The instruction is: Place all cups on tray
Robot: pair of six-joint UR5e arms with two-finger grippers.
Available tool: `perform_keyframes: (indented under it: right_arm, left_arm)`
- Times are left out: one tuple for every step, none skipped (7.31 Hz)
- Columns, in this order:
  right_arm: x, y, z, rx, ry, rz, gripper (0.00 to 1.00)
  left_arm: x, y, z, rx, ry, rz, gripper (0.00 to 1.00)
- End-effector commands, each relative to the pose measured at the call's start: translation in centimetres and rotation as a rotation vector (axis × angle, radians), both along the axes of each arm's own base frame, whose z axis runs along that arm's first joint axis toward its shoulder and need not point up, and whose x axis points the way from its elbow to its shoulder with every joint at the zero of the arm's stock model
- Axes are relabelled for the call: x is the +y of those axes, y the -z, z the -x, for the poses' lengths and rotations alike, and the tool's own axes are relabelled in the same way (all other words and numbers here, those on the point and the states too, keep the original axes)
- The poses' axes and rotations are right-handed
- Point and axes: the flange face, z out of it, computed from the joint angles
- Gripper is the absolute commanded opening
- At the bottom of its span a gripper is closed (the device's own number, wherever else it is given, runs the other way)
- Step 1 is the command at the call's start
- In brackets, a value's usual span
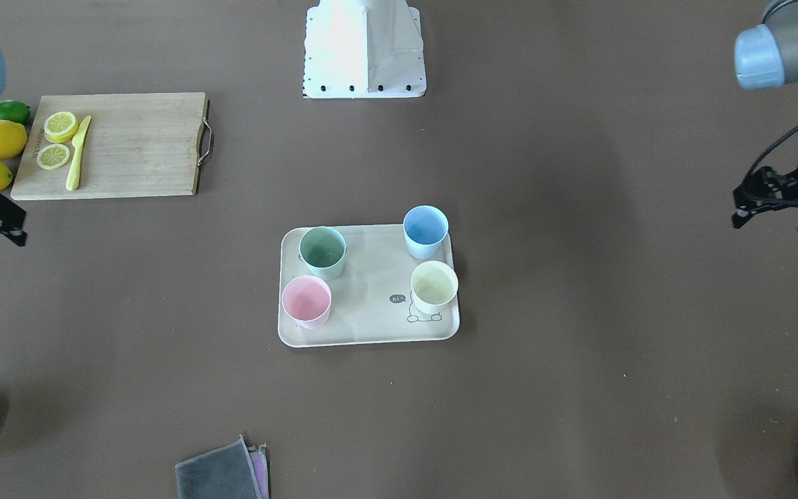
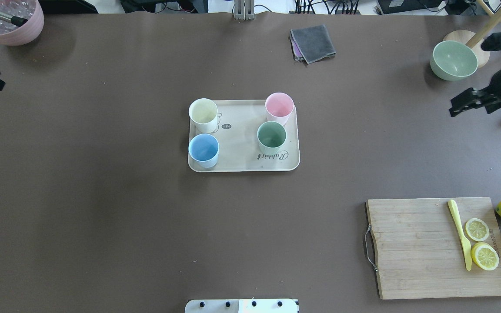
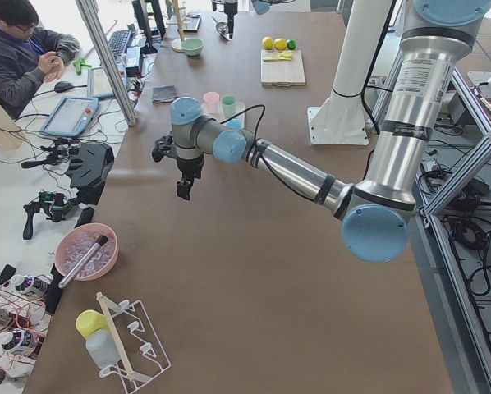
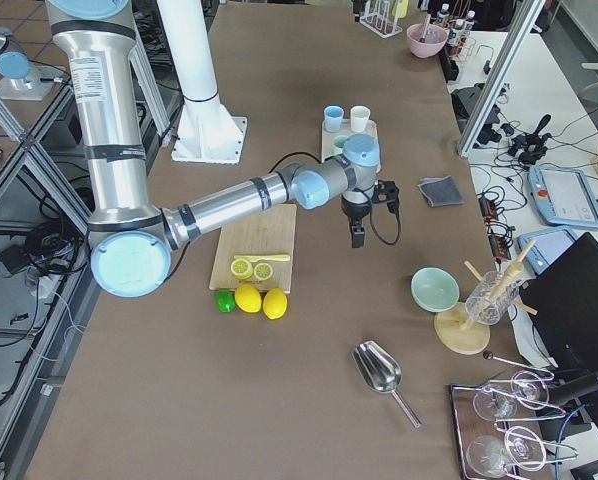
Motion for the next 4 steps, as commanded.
perform_keyframes:
  right_arm:
    - [4.2, -10.4, -14.0, 0.028, 0.050, -0.057, 1.00]
    - [5.3, -13.5, -16.4, 0.035, 0.052, -0.017, 1.00]
    - [5.9, -15.4, -17.0, 0.038, 0.040, 0.061, 1.00]
    - [6.6, -16.1, -17.0, 0.035, 0.041, 0.070, 1.00]
  left_arm:
    - [4.6, -7.9, 9.0, 0.032, -0.015, 0.022, 0.98]
    - [7.9, -11.6, 10.7, 0.053, -0.012, 0.076, 0.98]
    - [11.2, -15.6, 10.9, 0.085, -0.018, 0.150, 0.98]
    - [14.4, -18.8, 11.9, 0.083, 0.004, 0.154, 0.98]
